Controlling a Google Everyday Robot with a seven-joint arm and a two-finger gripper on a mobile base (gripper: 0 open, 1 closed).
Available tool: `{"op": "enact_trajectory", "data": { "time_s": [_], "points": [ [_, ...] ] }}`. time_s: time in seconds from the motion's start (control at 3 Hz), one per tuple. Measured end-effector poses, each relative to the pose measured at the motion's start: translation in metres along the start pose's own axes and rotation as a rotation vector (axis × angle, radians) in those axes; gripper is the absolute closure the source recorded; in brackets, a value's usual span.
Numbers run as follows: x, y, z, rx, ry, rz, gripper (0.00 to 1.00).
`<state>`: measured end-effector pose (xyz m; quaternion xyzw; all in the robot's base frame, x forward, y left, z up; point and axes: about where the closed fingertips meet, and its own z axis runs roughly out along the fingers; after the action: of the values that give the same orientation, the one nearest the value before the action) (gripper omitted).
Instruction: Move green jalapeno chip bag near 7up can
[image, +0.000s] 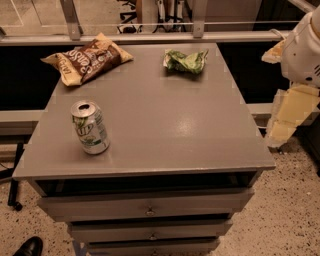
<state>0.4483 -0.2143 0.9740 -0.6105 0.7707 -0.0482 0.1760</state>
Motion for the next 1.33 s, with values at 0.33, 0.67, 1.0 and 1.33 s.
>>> {"op": "enact_trajectory", "data": {
  "time_s": [0.33, 0.67, 1.0, 1.33],
  "points": [
    [-0.007, -0.045, 0.025, 0.087, -0.065, -0.015, 0.0],
    [-0.017, -0.1, 0.049, 0.191, -0.137, -0.008, 0.0],
    [-0.038, -0.157, 0.074, 0.243, -0.242, 0.067, 0.0],
    [-0.064, -0.207, 0.103, 0.269, -0.347, 0.148, 0.0]
  ]
}}
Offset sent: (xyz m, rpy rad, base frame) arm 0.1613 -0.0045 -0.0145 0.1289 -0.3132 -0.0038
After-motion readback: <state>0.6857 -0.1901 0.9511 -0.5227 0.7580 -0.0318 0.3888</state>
